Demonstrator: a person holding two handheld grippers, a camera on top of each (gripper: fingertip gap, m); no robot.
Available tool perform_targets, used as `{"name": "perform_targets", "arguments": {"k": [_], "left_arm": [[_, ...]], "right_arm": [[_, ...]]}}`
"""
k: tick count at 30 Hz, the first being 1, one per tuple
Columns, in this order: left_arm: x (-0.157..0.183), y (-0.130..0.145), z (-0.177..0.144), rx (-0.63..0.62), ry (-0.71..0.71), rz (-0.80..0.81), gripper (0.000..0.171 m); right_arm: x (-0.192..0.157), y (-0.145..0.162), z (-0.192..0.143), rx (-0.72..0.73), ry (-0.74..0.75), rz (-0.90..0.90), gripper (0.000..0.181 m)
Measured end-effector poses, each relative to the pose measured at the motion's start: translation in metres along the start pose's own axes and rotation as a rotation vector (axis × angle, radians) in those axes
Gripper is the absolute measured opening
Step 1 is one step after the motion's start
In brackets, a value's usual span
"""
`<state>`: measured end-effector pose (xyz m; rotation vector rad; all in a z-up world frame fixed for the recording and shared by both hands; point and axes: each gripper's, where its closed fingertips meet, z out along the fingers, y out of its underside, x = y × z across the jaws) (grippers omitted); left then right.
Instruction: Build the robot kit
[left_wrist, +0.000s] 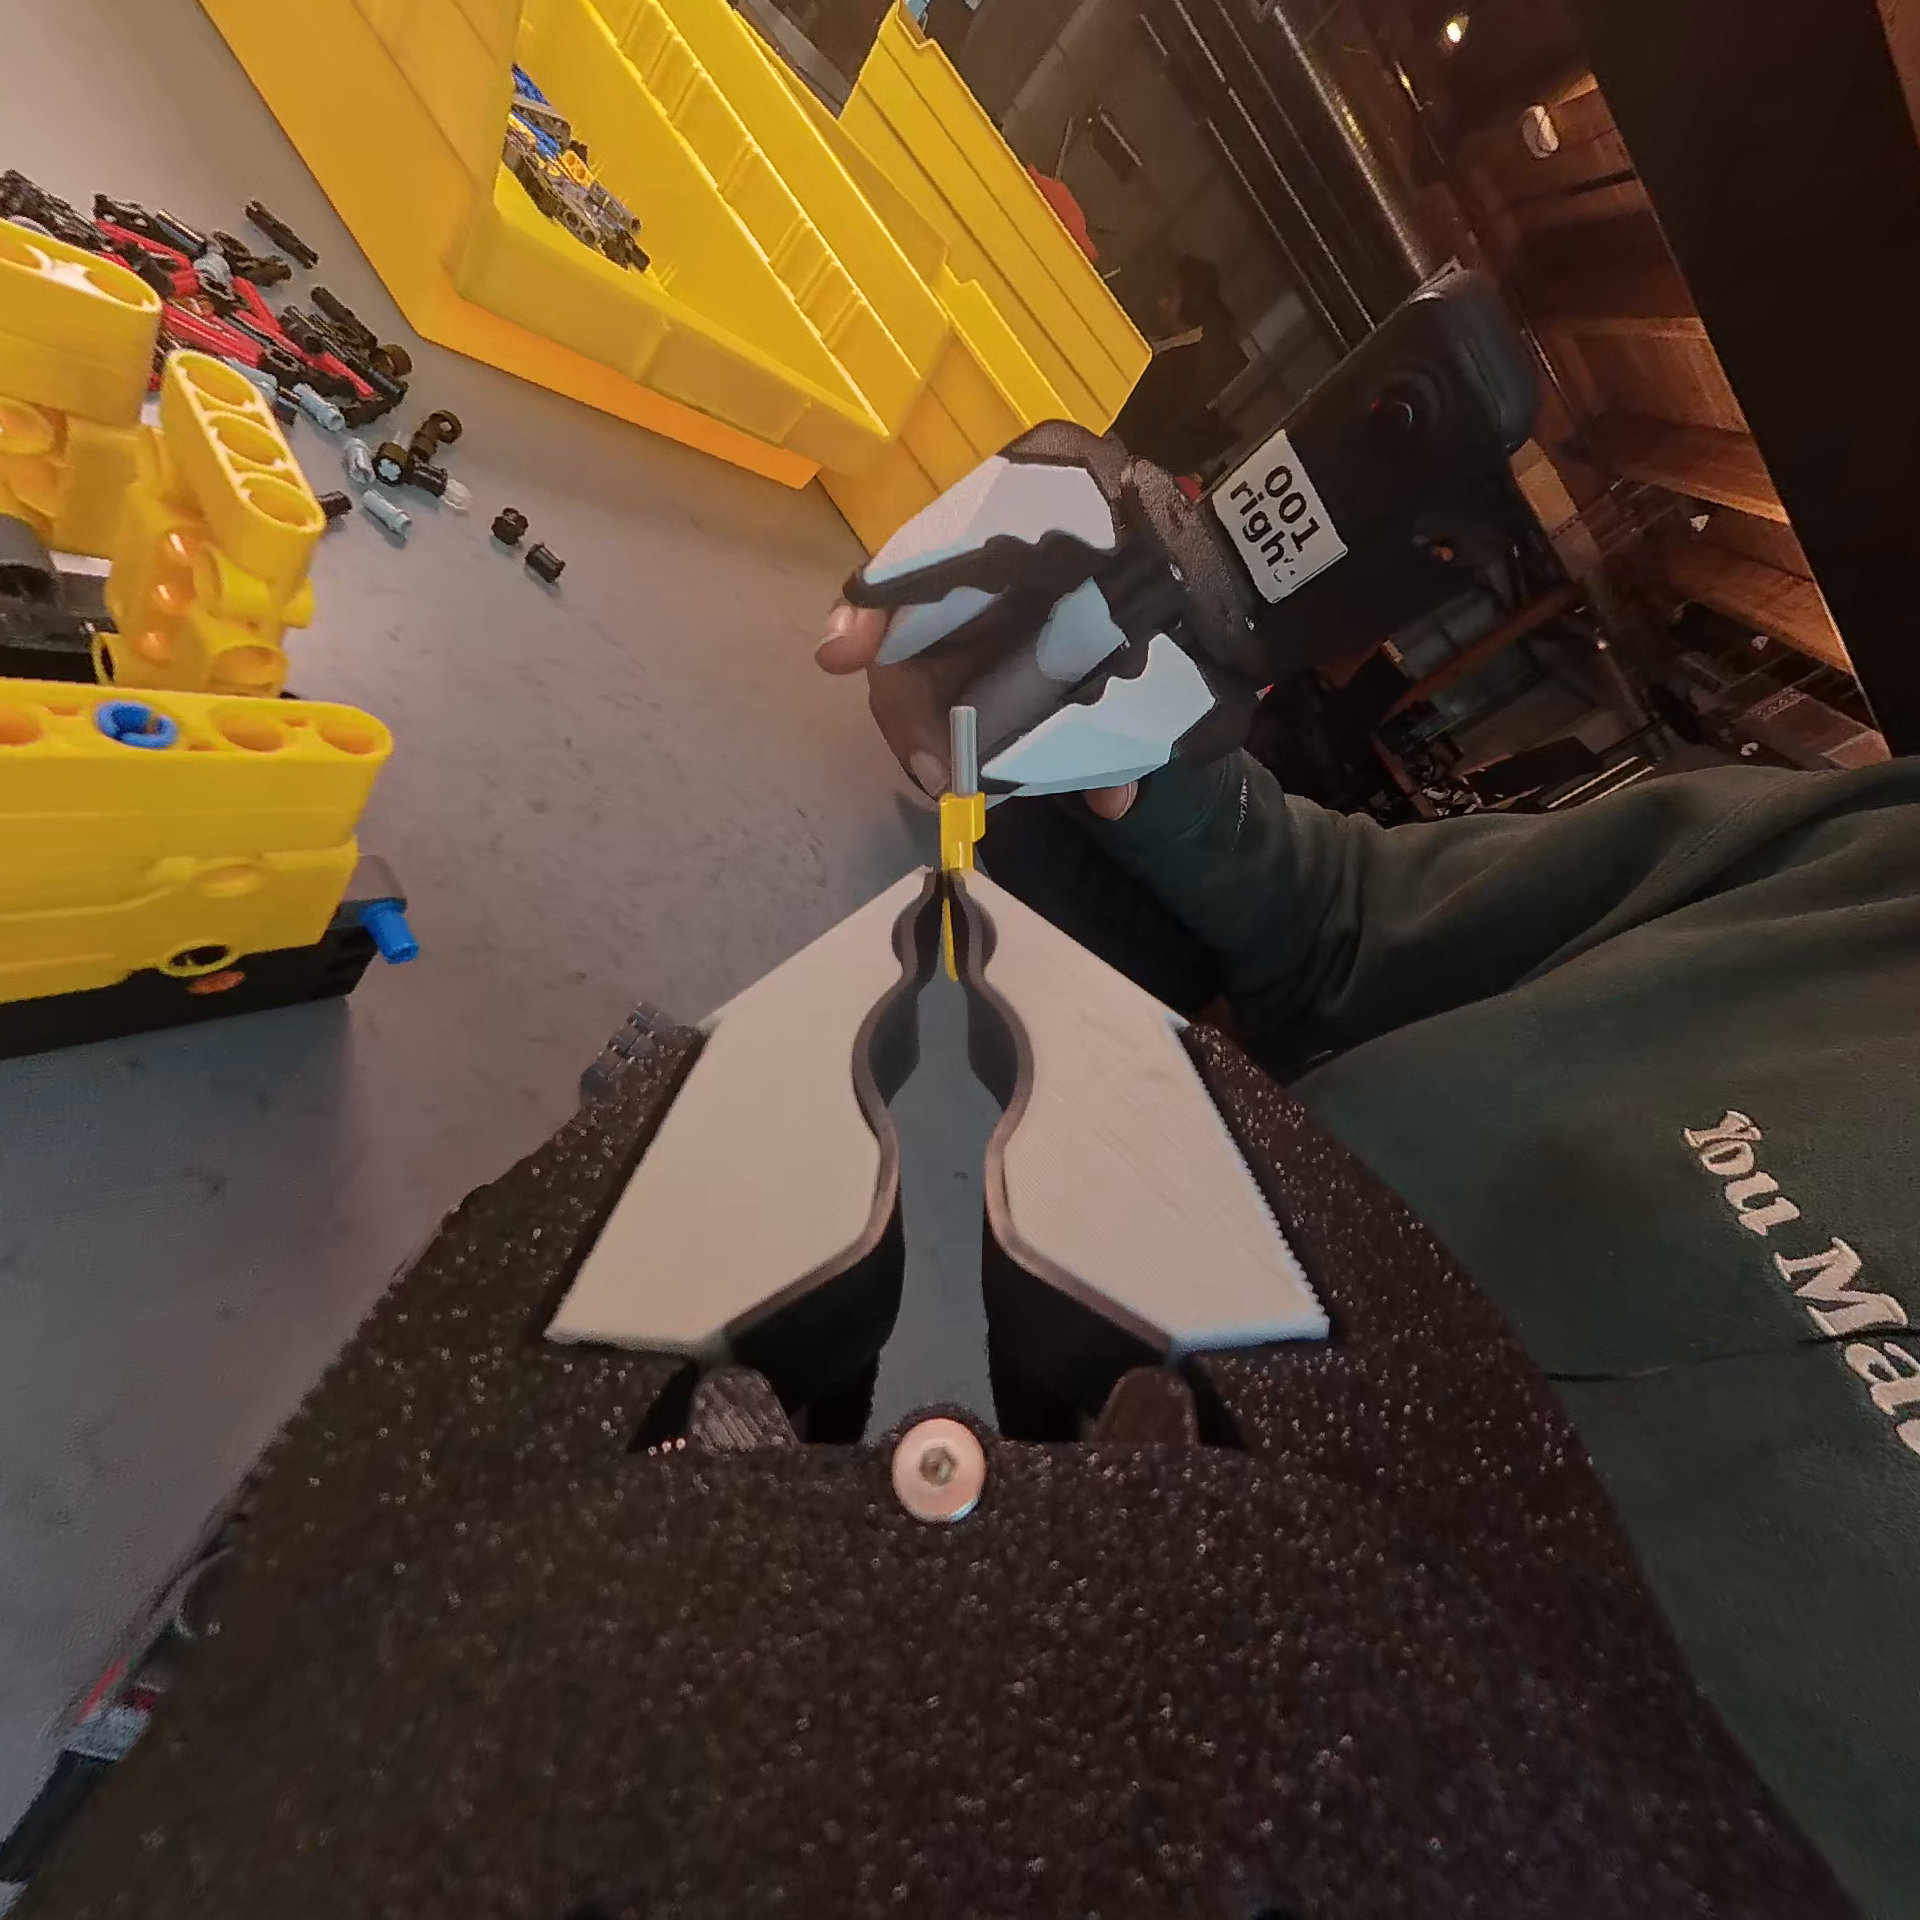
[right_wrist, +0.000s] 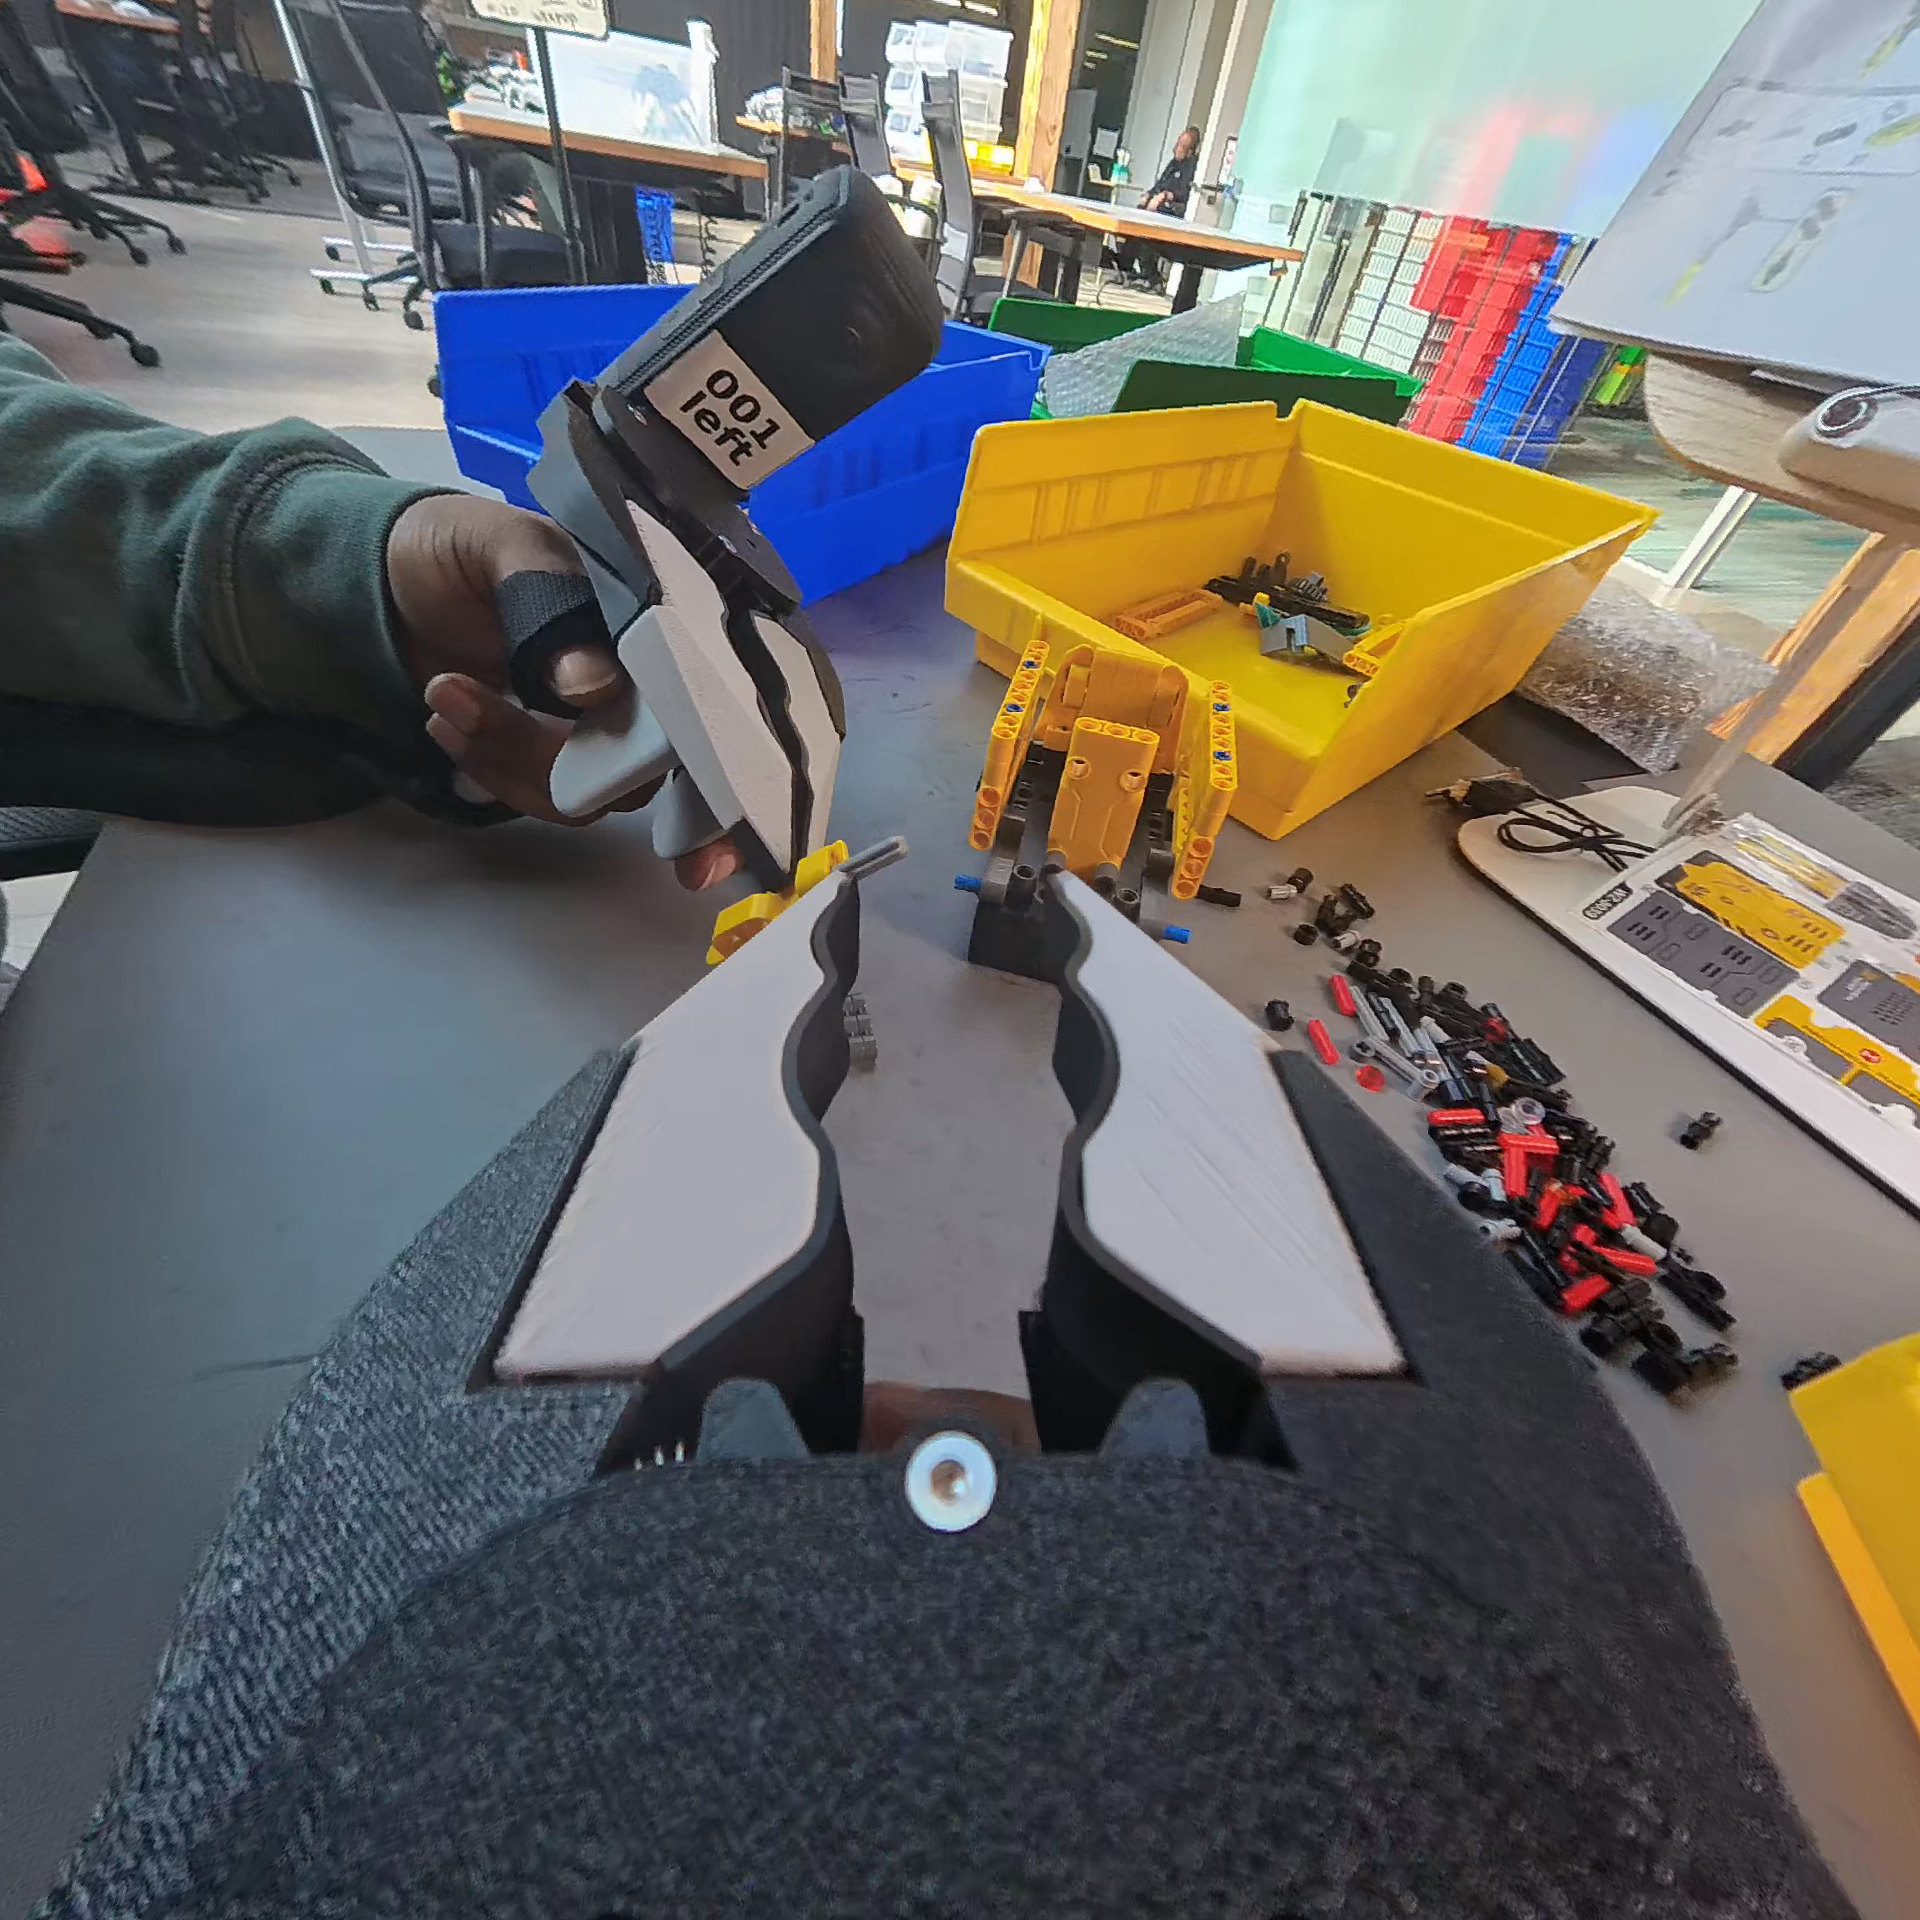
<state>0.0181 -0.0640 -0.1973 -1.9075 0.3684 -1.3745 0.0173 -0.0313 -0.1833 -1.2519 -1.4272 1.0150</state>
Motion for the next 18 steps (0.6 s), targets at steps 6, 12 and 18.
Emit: {"name": "perform_targets", "arguments": {"k": [6, 12, 18], "left_arm": [[0.001, -0.003, 0.000, 0.027, 0.022, -0.023, 0.000], [-0.006, -0.006, -0.001, 0.045, 0.026, -0.057, 0.000], [-0.010, -0.007, -0.002, 0.057, 0.022, -0.070, 0.000]], "right_arm": [[0.002, 0.000, 0.000, 0.016, 0.010, -0.031, 0.018], [-0.002, 0.003, 0.001, -0.005, -0.020, 0.011, 0.003], [-0.002, 0.010, 0.004, -0.048, 0.012, -0.039, 0.021]]}}
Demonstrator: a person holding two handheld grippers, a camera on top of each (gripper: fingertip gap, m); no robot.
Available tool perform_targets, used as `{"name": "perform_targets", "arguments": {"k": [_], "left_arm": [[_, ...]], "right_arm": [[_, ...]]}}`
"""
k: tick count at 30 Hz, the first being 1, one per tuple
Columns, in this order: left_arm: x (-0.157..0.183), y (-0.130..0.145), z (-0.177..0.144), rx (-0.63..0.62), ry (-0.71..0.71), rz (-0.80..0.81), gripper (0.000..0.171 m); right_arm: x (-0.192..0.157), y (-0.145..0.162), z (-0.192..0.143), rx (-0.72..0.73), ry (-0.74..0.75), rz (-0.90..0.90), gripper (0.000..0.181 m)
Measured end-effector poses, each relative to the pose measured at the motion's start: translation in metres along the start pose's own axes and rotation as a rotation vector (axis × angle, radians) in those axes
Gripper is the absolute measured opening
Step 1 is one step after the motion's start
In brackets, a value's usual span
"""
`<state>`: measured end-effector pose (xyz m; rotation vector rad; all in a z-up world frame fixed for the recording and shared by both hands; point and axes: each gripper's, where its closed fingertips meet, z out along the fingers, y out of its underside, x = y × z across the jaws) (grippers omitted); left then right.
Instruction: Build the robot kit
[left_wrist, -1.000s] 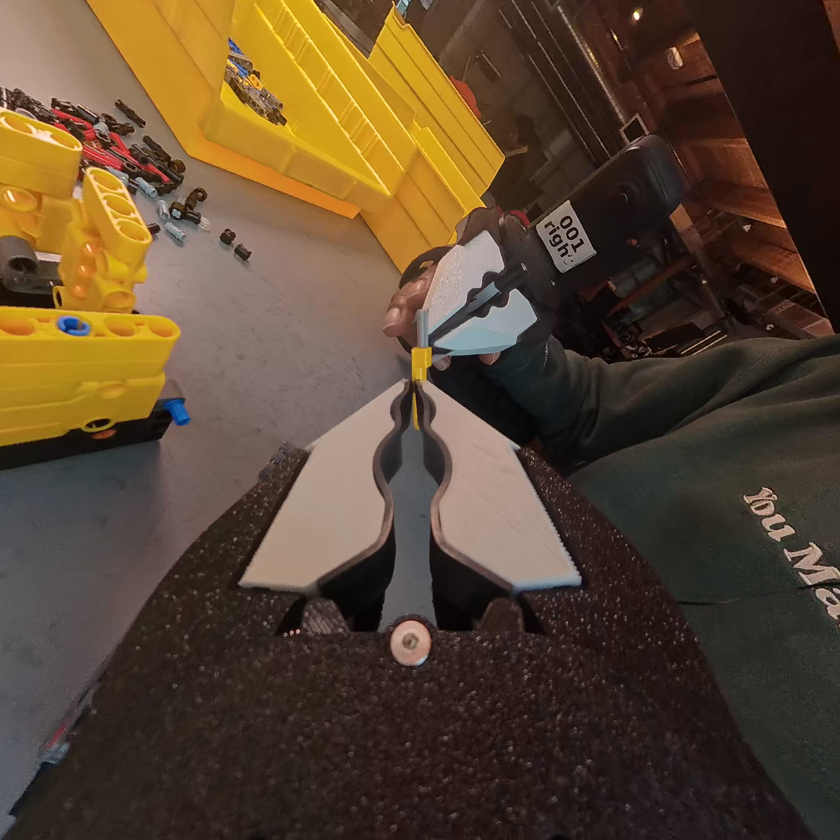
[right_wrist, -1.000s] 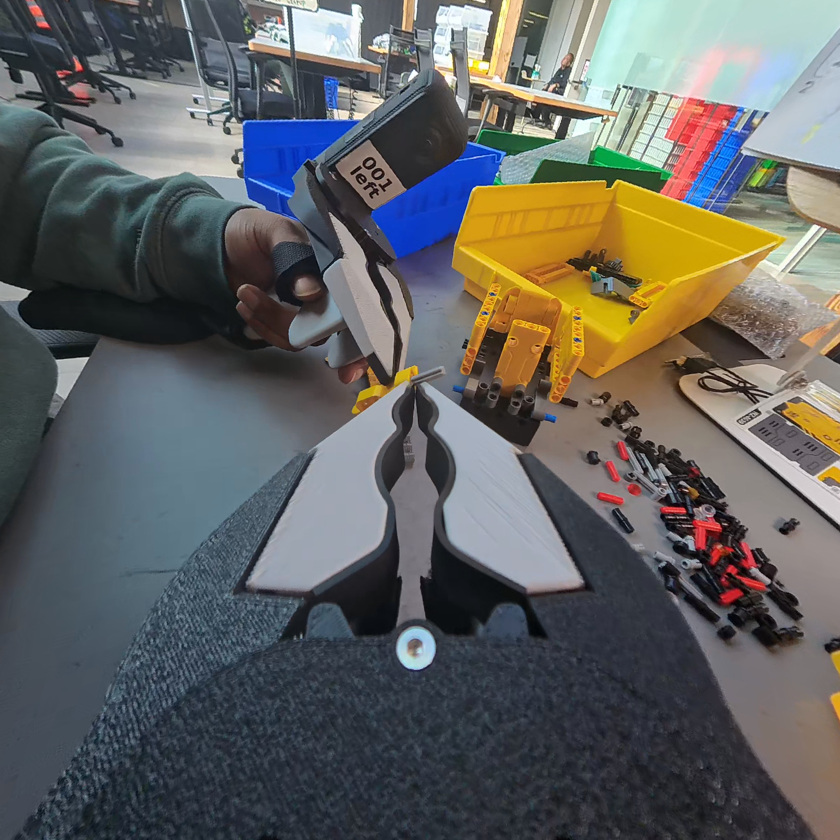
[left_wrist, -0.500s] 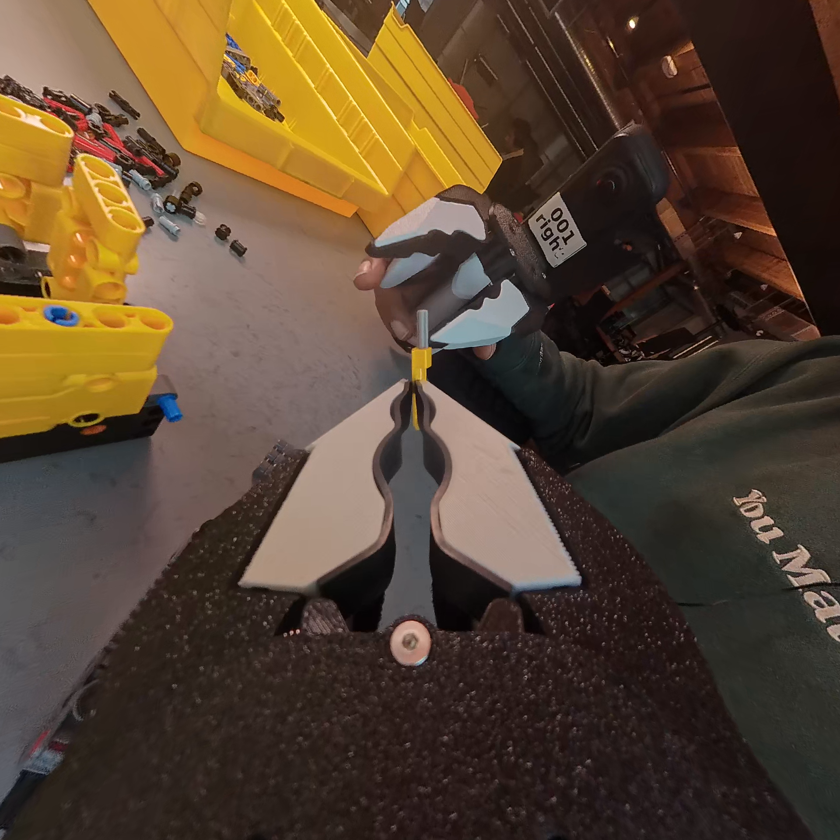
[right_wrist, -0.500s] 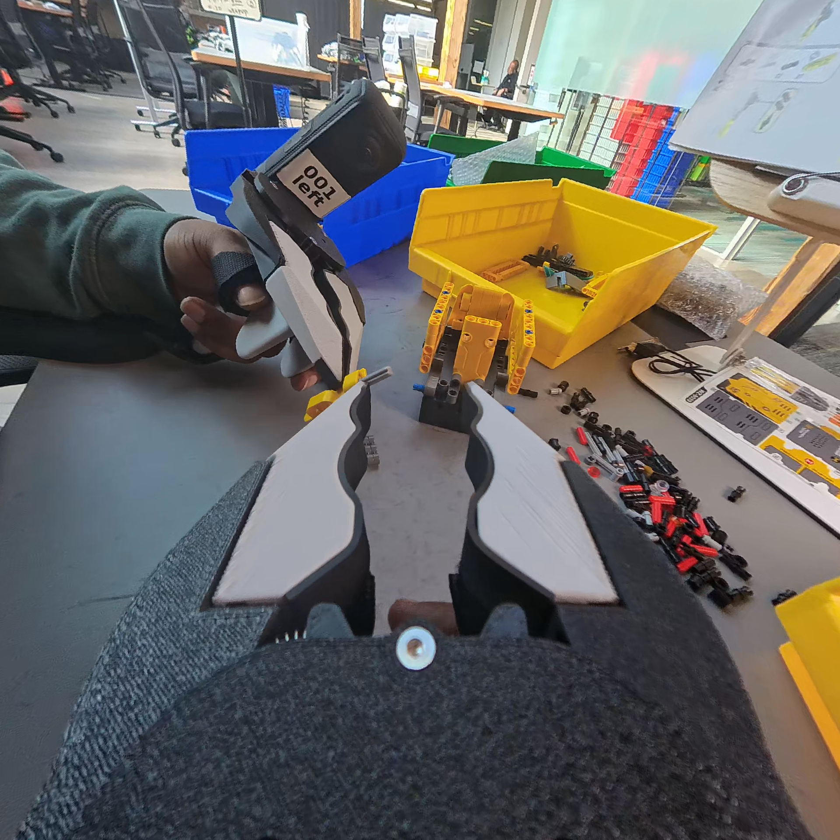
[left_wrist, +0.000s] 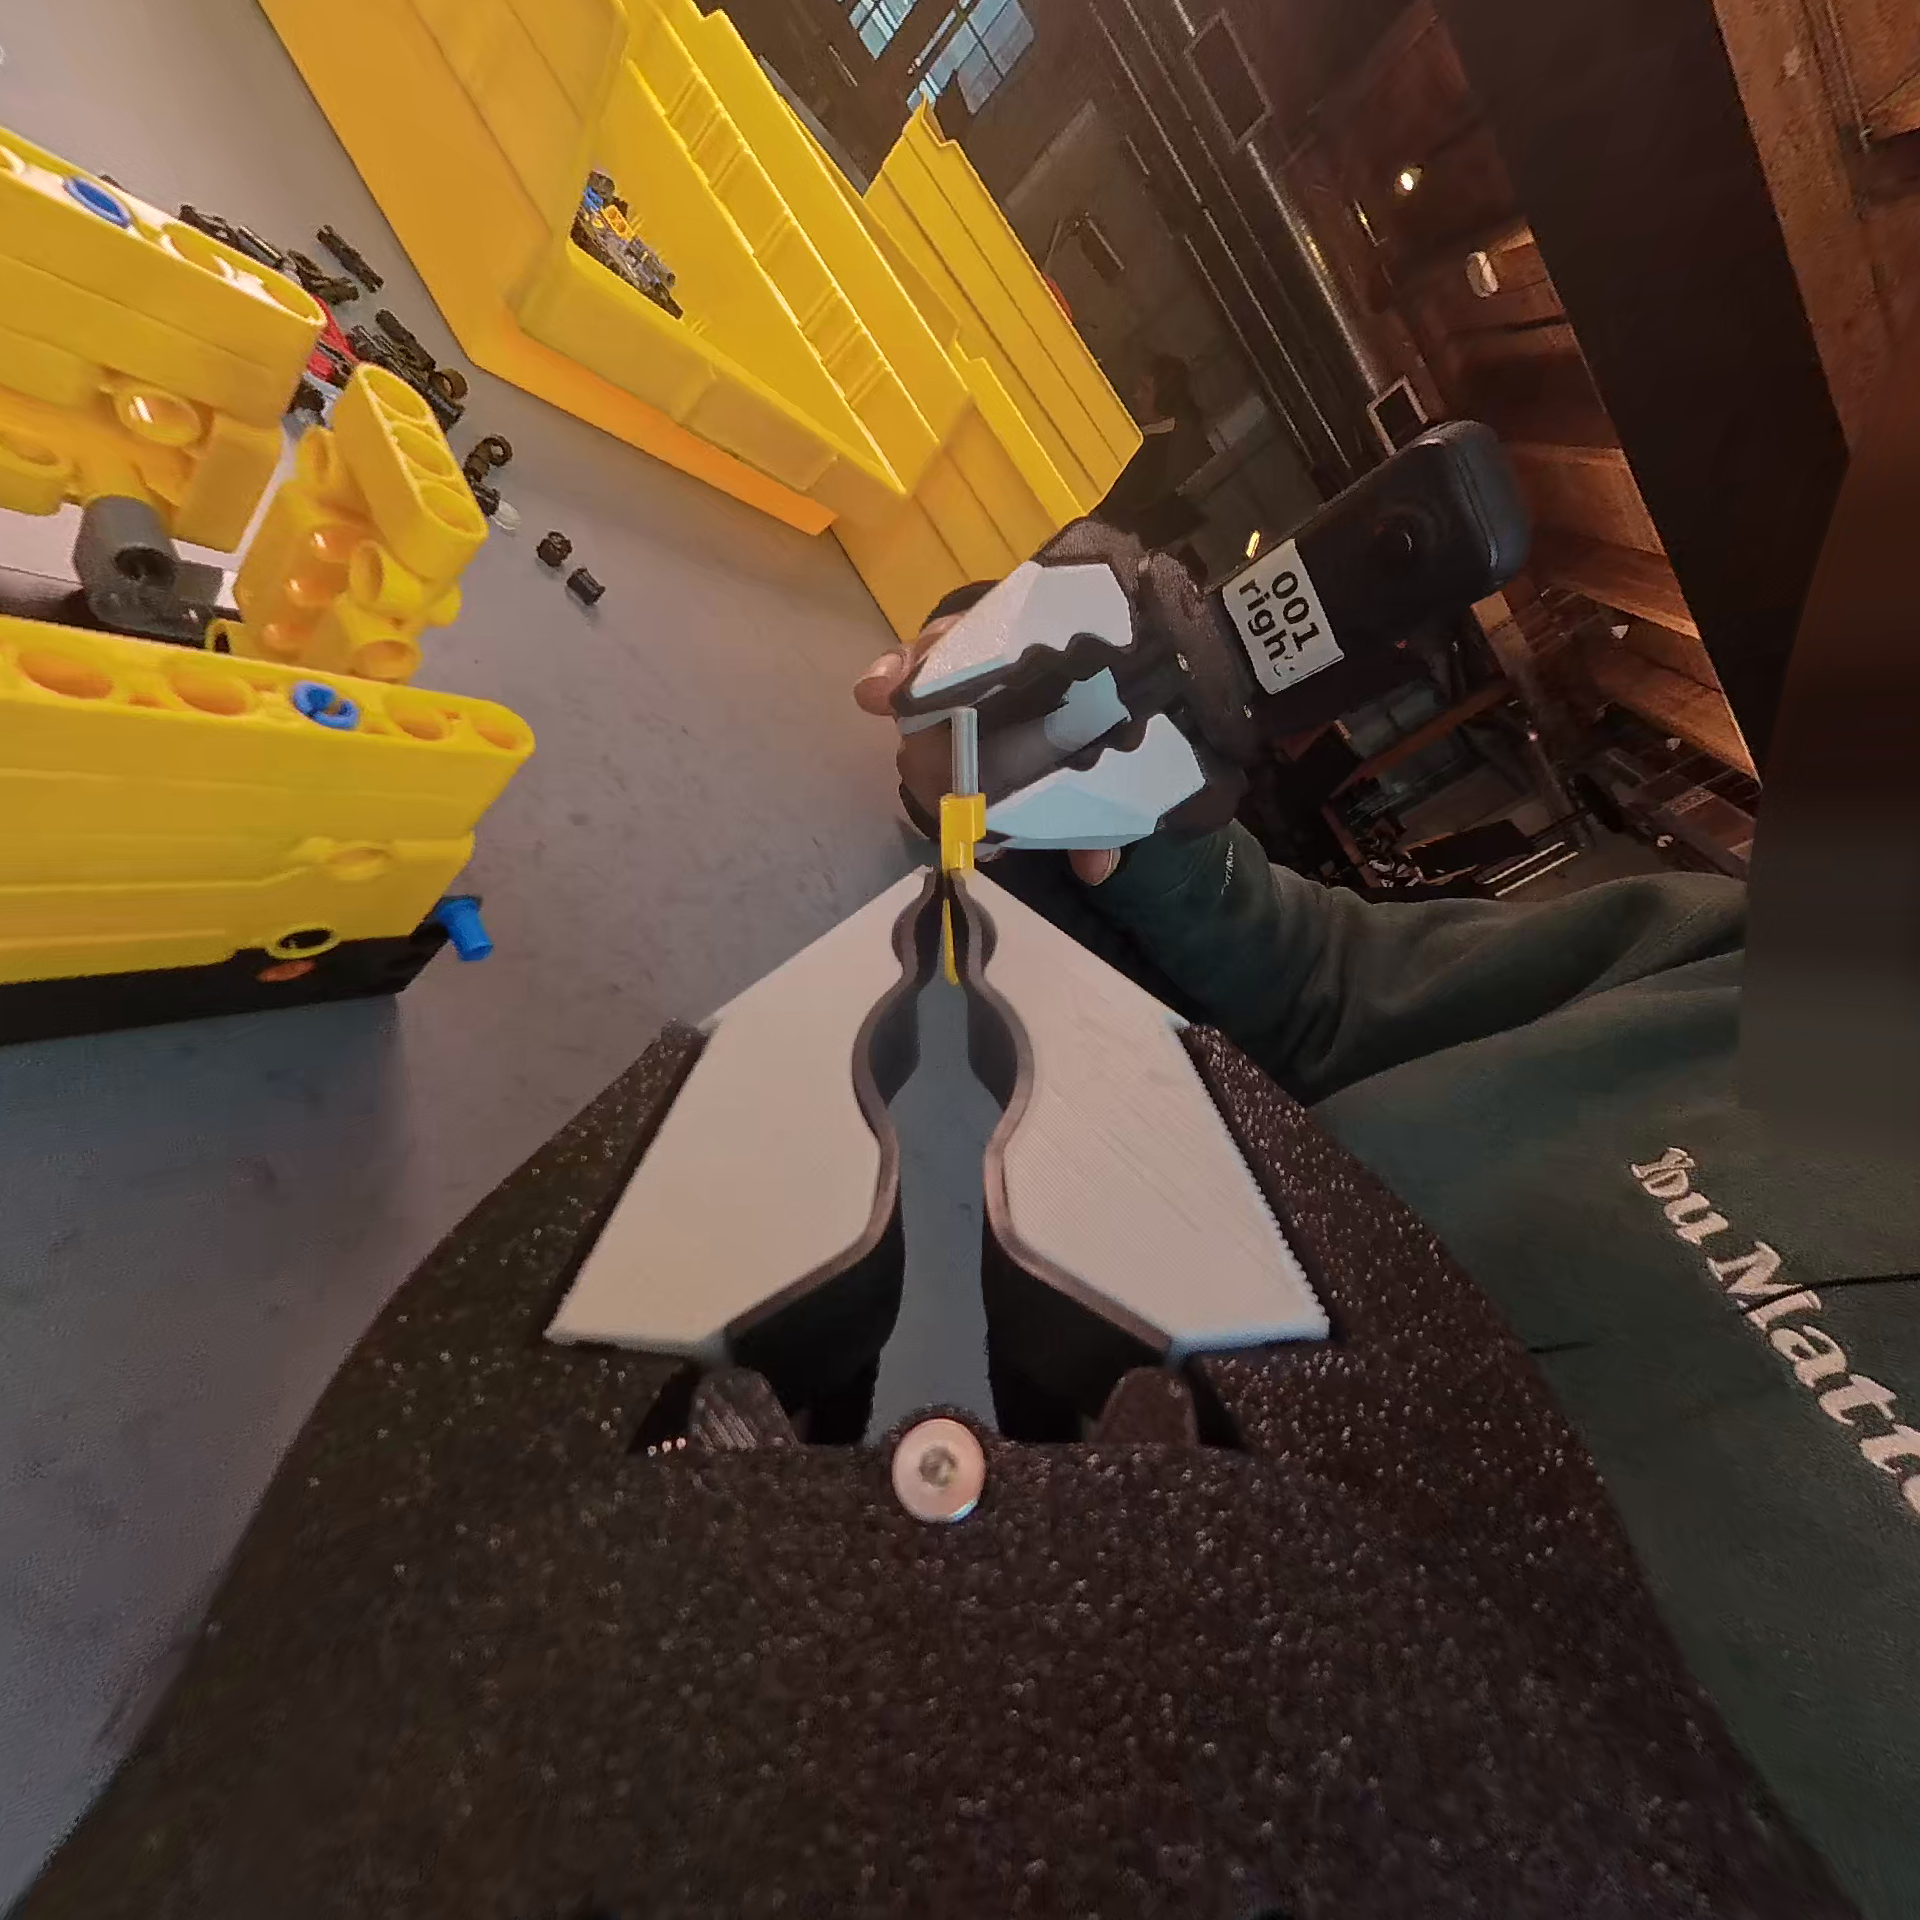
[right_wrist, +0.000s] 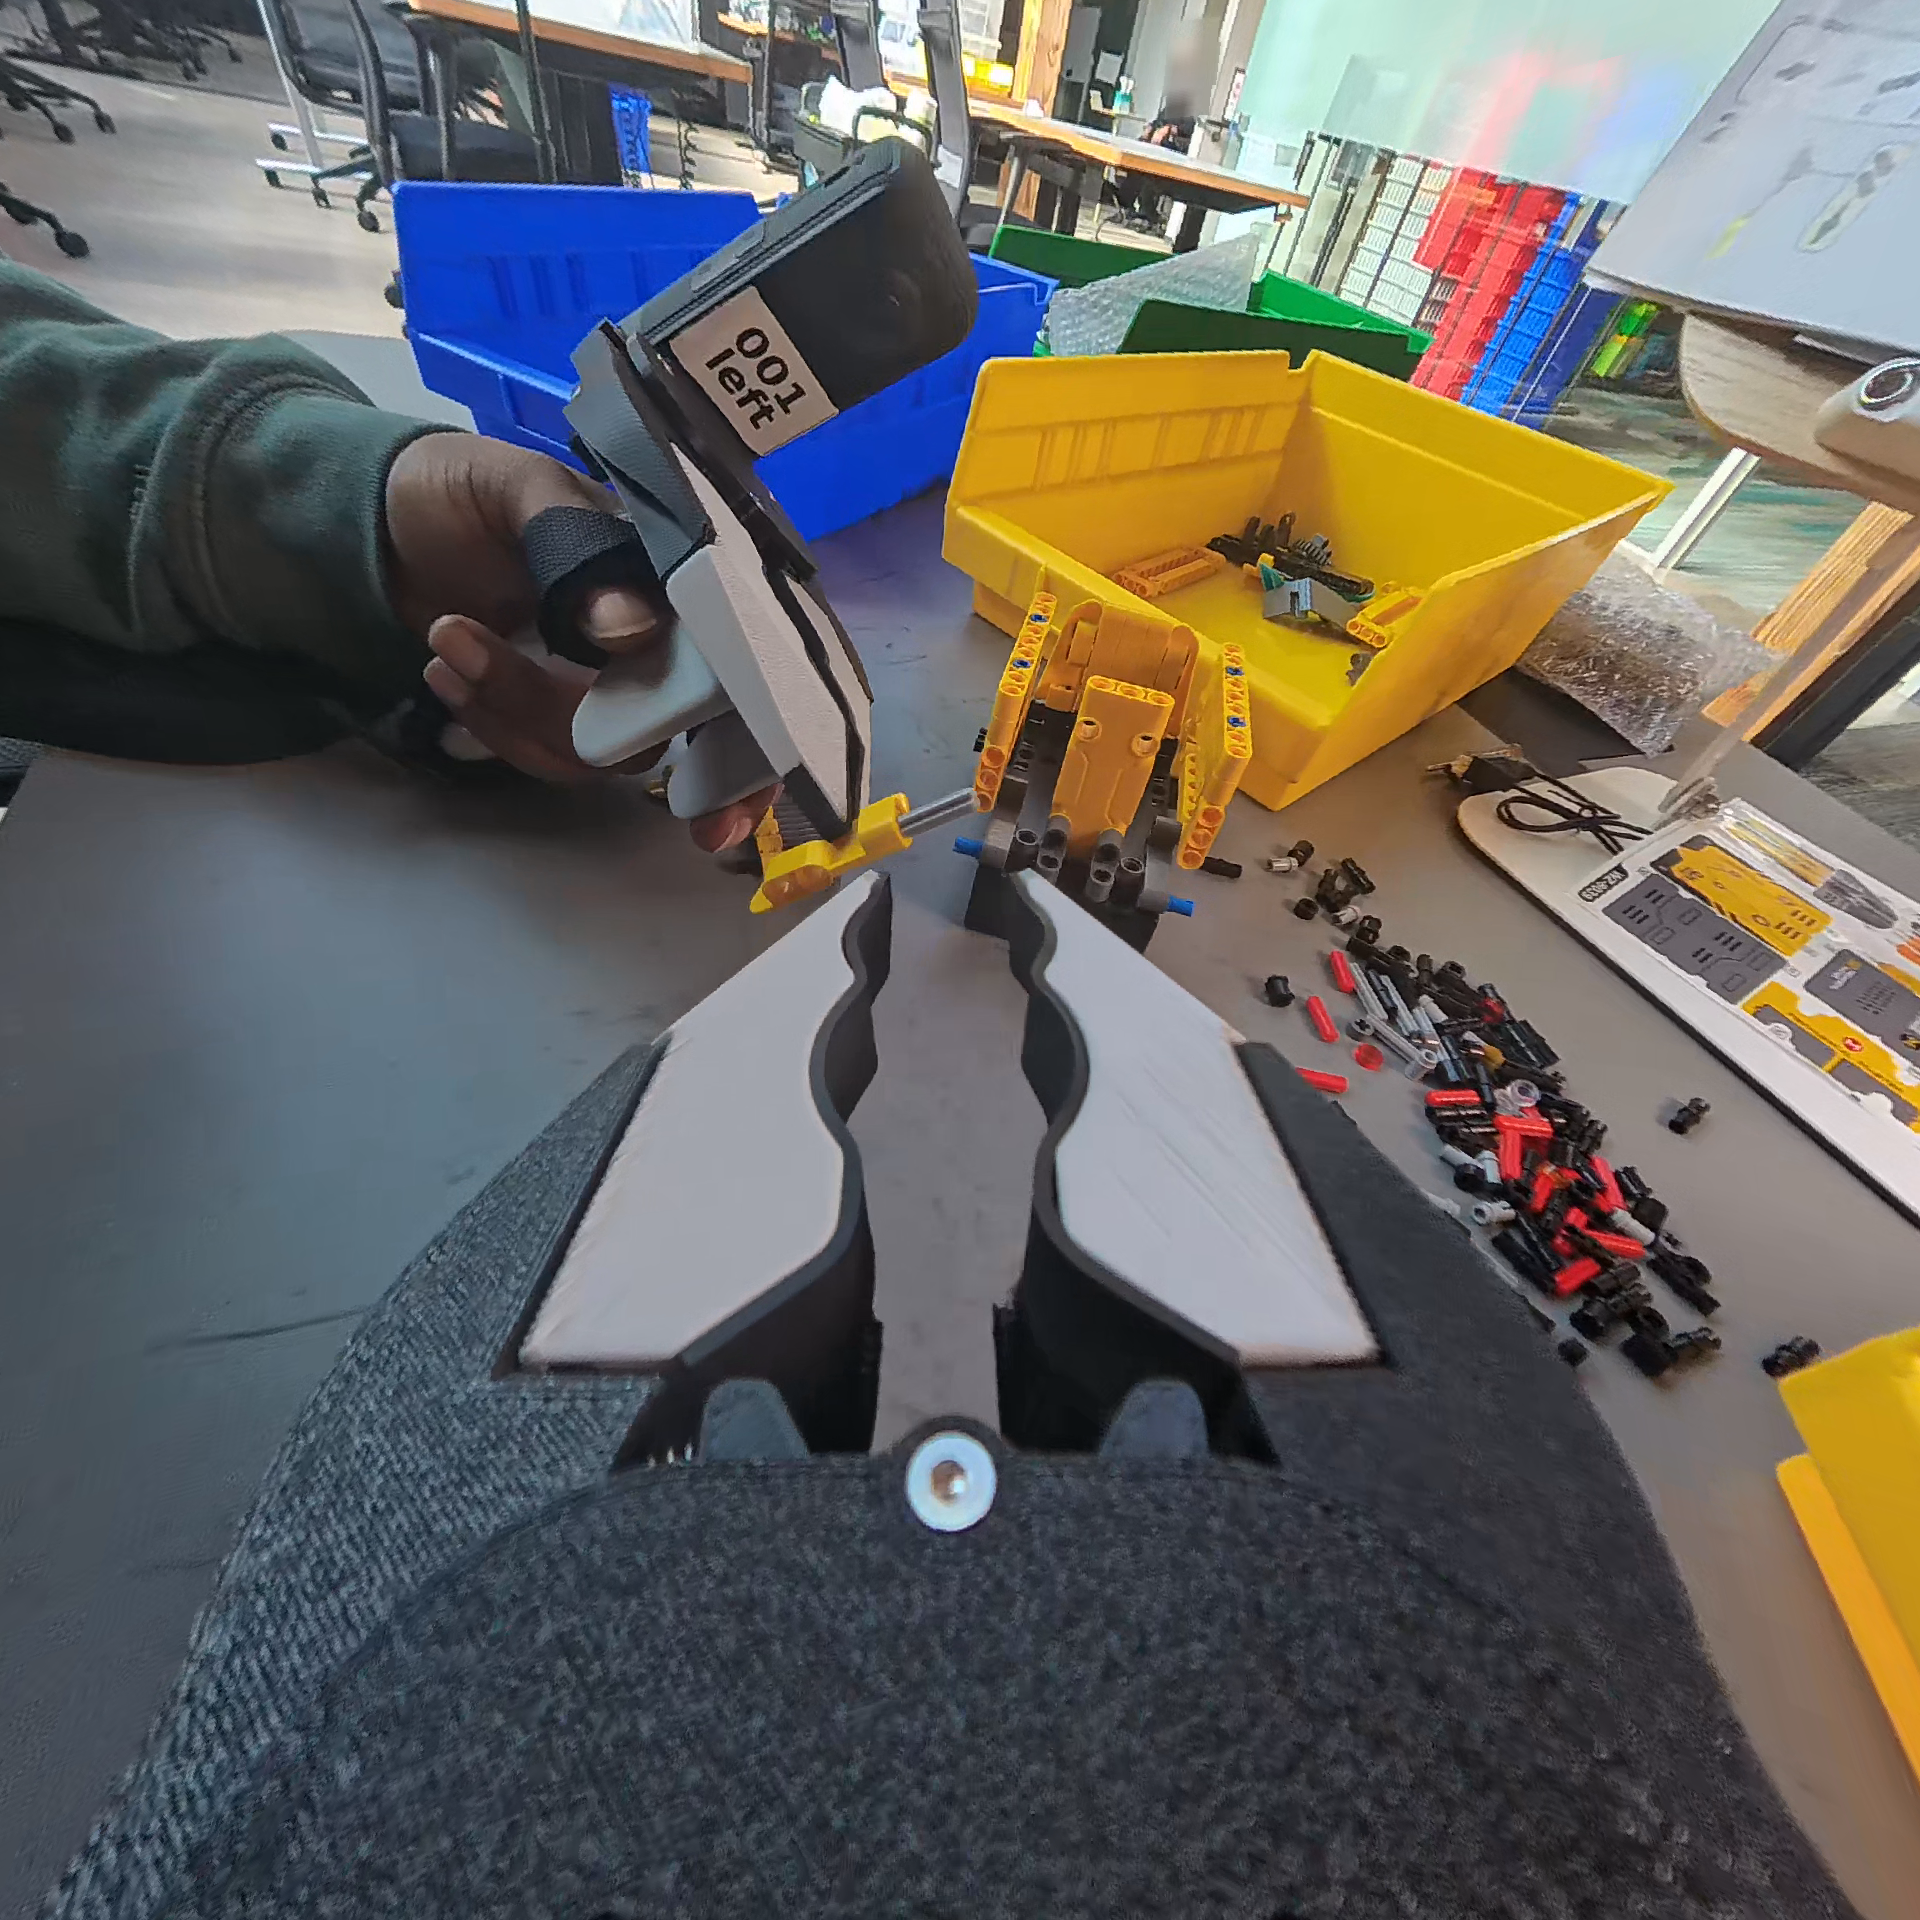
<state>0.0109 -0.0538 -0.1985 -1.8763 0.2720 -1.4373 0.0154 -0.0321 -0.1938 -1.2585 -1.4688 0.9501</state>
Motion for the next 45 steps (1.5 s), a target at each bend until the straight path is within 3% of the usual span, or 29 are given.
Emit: {"name": "perform_targets", "arguments": {"k": [3, 5, 11, 19, 28, 45], "left_arm": [[0.000, 0.001, 0.000, -0.006, -0.005, 0.009, 0.000], [0.000, 0.001, -0.001, -0.009, -0.003, 0.014, 0.000], [0.003, 0.001, -0.003, -0.023, -0.007, 0.040, 0.000], [0.003, 0.022, 0.002, -0.164, 0.002, 0.086, 0.000], [0.015, 0.060, 0.002, -0.393, 0.039, 0.144, 0.000], [0.004, 0.073, 0.001, -0.464, 0.017, 0.094, 0.000]], "right_arm": [[-0.002, 0.001, 0.000, -0.004, -0.011, -0.002, 0.027], [-0.005, 0.002, -0.001, -0.014, -0.039, -0.015, 0.000], [-0.008, 0.006, -0.002, -0.033, -0.060, -0.057, 0.000], [-0.028, 0.011, -0.002, -0.072, -0.121, -0.166, 0.027], [-0.065, 0.030, 0.000, -0.144, -0.294, -0.260, 0.016], [-0.072, 0.041, -0.010, -0.209, -0.340, -0.323, 0.014]]}}
